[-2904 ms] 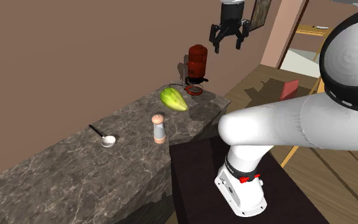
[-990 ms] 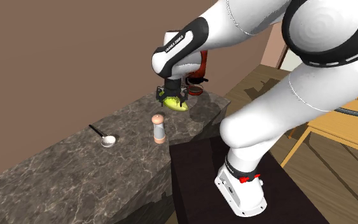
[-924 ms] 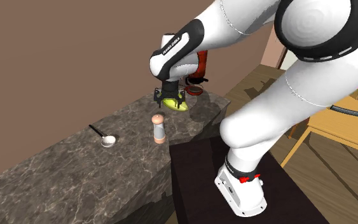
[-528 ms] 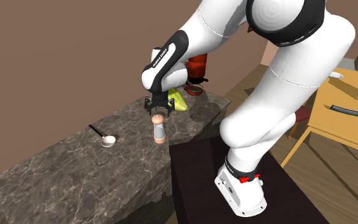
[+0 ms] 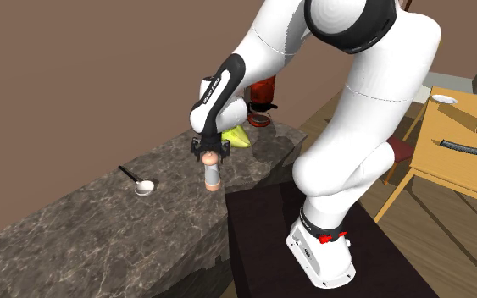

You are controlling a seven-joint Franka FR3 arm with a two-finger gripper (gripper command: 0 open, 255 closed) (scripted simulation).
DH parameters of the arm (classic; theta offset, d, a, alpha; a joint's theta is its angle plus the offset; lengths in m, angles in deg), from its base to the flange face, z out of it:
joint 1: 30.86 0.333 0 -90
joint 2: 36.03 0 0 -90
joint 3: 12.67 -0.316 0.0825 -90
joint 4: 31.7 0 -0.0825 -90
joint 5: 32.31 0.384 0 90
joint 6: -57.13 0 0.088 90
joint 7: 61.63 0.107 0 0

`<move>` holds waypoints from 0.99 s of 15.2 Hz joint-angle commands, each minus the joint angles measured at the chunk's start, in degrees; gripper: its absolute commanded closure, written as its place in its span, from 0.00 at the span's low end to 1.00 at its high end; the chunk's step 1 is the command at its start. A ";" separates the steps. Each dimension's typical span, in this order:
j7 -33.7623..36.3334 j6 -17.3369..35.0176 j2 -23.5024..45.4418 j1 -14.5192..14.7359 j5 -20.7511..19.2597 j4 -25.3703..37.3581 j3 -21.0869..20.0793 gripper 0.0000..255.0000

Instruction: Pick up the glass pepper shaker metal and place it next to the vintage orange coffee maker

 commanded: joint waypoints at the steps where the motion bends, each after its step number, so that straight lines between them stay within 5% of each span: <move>1: 0.44 0.84 0.69 0.05 -0.46 -0.15 -0.10 0.00; 7: 0.43 0.83 0.68 0.05 -0.45 -0.15 -0.09 0.00; 8: 0.43 0.83 0.68 0.05 -0.45 -0.15 -0.09 1.00; 15: 0.43 0.84 0.67 0.06 -0.43 -0.17 -0.10 1.00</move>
